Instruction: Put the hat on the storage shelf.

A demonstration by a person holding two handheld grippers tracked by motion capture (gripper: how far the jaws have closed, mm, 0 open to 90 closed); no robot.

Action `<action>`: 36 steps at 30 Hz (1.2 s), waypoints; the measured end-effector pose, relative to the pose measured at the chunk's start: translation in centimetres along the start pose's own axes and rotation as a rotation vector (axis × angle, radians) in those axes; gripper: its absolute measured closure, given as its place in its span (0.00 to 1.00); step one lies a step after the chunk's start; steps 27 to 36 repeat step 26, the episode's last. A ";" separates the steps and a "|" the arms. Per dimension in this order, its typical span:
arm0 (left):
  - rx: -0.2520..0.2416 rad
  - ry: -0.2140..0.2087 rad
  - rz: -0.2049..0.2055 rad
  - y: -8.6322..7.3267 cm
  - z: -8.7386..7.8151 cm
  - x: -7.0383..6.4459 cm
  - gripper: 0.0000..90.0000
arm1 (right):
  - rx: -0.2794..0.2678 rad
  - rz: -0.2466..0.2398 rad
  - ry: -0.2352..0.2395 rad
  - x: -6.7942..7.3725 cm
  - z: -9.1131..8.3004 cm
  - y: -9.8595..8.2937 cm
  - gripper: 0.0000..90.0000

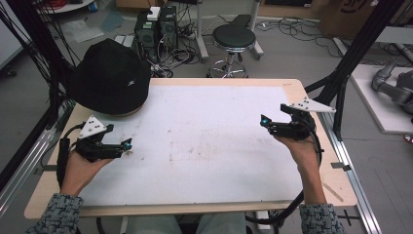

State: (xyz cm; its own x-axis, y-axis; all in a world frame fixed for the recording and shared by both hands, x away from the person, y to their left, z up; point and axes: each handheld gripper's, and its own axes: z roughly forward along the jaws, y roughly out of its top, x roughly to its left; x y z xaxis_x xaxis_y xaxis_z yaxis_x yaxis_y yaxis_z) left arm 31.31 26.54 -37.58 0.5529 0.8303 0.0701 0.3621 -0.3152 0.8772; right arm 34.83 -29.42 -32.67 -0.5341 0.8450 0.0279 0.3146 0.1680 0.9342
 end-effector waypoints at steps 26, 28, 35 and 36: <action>-0.007 -0.005 0.003 0.2 -0.1 0.2 0.19 | 0.038 0.015 -0.015 -0.3 0.2 -1.1 0.15; -0.007 -0.005 0.003 0.2 -0.1 0.2 0.19 | 0.038 0.015 -0.015 -0.3 0.2 -1.1 0.15; -0.007 -0.005 0.003 0.2 -0.1 0.2 0.19 | 0.038 0.015 -0.015 -0.3 0.2 -1.1 0.15; -0.007 -0.005 0.003 0.2 -0.1 0.2 0.19 | 0.038 0.015 -0.015 -0.3 0.2 -1.1 0.15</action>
